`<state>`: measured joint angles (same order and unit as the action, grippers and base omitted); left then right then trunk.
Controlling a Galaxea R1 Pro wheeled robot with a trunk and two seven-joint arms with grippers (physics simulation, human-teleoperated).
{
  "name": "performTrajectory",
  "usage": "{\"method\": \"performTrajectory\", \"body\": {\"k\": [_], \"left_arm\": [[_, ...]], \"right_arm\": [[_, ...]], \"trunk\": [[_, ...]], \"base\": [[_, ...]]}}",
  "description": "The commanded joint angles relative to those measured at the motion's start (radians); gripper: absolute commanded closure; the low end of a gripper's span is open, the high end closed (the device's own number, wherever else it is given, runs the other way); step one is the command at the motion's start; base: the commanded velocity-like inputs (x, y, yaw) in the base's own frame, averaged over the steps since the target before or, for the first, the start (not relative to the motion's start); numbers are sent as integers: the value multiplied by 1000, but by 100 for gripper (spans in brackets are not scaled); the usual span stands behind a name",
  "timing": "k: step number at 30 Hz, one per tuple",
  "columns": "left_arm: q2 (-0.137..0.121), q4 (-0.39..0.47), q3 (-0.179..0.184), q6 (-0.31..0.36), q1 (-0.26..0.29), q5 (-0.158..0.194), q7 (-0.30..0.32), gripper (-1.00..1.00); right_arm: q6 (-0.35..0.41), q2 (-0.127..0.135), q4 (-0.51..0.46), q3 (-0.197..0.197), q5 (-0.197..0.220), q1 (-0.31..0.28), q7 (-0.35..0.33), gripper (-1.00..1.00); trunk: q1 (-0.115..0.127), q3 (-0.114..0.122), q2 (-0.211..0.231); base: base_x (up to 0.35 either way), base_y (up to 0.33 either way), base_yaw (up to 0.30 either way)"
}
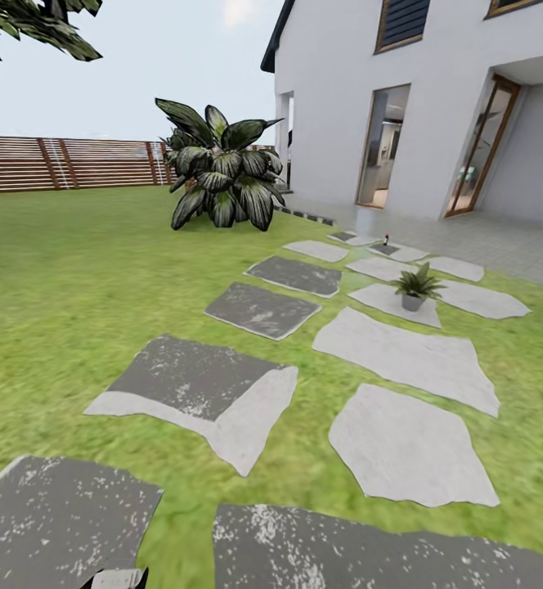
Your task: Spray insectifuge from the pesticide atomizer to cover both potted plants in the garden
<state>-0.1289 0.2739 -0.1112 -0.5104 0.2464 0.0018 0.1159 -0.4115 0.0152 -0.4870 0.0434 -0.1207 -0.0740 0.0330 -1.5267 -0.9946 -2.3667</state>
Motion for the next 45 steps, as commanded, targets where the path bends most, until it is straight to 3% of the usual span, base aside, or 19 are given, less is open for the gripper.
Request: {"method": "performTrajectory", "body": {"k": [1, 45], "left_arm": [[0, -1, -8, -2, 1, 0, 10, -100], [1, -1, -8, -2, 1, 0, 10, -100]], "right_arm": [[-3, 0, 1, 3, -10, 0, 4, -100], [-3, 5, 2, 6, -11, 0, 4, -100]], "trunk": [[0, -1, 0], [0, -1, 0]], "base": [[339, 0, 0], [339, 0, 0]]}}
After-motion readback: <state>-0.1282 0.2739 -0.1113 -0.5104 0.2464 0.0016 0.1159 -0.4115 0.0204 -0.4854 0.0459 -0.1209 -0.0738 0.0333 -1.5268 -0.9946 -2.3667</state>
